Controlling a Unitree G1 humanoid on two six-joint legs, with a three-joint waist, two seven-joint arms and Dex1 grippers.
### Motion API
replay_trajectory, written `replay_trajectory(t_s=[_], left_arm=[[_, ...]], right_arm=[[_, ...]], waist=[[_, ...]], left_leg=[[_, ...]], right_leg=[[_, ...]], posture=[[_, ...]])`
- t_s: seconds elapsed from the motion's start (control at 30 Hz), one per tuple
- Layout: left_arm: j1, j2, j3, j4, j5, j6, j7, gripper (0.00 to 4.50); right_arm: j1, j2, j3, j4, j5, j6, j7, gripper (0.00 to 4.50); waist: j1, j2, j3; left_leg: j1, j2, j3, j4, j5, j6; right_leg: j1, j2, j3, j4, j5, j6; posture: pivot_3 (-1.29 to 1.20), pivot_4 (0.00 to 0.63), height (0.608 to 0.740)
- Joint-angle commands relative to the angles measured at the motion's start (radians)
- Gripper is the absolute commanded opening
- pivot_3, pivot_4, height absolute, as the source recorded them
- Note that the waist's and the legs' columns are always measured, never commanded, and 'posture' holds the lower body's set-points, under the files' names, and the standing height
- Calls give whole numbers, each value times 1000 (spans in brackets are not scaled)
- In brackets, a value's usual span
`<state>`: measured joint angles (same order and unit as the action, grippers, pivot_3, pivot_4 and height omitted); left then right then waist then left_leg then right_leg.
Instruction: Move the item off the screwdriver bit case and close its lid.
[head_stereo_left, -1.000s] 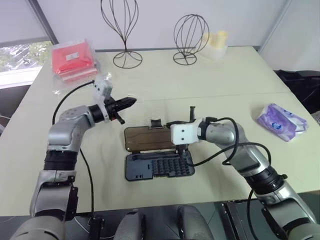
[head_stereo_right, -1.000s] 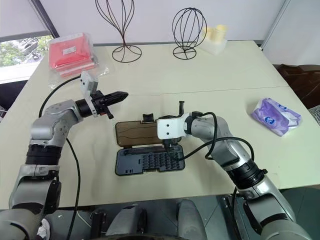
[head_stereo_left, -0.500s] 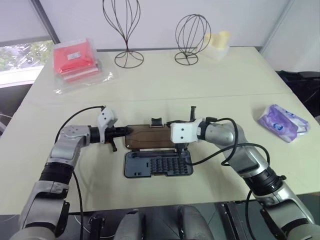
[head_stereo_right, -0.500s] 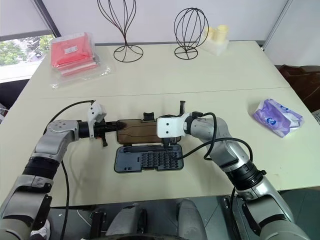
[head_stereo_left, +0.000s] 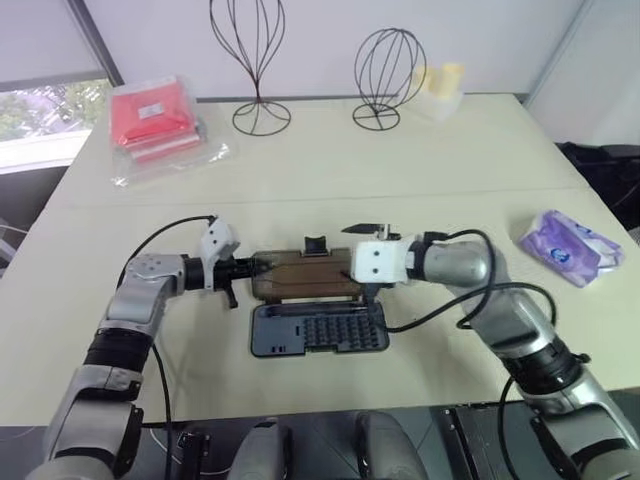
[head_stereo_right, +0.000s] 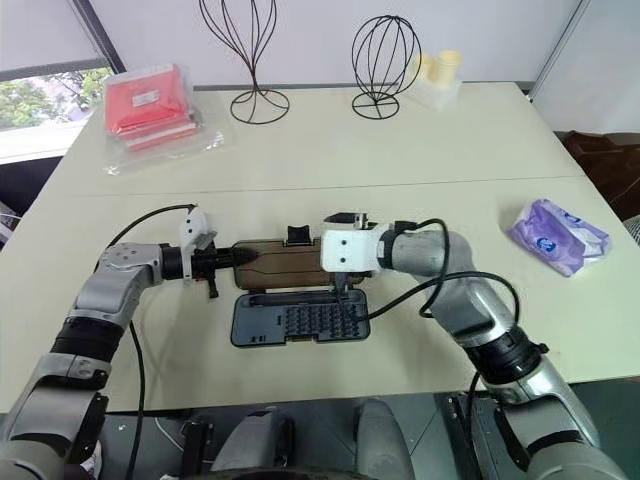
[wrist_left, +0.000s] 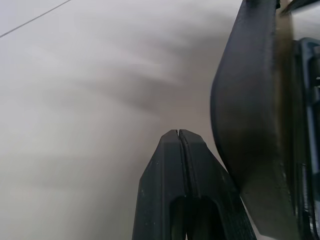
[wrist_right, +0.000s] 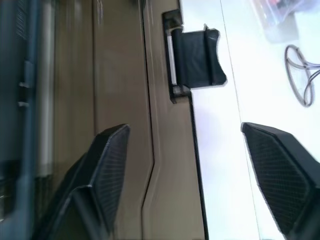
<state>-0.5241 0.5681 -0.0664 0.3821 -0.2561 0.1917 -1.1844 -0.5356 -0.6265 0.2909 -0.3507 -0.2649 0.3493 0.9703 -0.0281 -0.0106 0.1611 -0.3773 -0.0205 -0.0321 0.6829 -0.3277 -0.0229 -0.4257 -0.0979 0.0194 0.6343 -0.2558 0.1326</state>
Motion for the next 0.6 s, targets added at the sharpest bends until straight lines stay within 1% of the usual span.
replay_trajectory(t_s=[0.03, 0.17, 0.33, 0.6], left_arm=[[-25, 12, -8, -15, 6, -41, -39, 0], [-39, 15, -12, -18, 6, -53, -79, 0], [-58, 24, -19, -62, -20, -40, -147, 0], [-61, 38, -19, -197, -118, 75, -247, 0]], right_arm=[[-1, -45, -124, -141, 127, 150, 69, 3766], [7, -95, -235, -243, 247, 316, 100, 3766], [44, -144, -344, -307, 334, 450, 67, 3766], [133, -195, -380, -353, 383, 491, -13, 3766]], waist=[[8, 0, 0], [15, 0, 0], [17, 0, 0], [14, 0, 0]], left_leg=[[0, 0, 0, 0, 0, 1], [0, 0, 0, 0, -2, 4], [-1, 0, 0, 1, -3, 5], [-1, 0, 0, 0, -3, 5]], right_leg=[[0, 0, 0, 0, 0, 0], [0, 0, 0, -1, 0, 0], [0, 0, 0, -1, 0, 0], [0, 0, 0, -1, 0, 0]], posture=[[0, 150, 740], [0, 150, 740], [0, 150, 740], [0, 150, 740]])
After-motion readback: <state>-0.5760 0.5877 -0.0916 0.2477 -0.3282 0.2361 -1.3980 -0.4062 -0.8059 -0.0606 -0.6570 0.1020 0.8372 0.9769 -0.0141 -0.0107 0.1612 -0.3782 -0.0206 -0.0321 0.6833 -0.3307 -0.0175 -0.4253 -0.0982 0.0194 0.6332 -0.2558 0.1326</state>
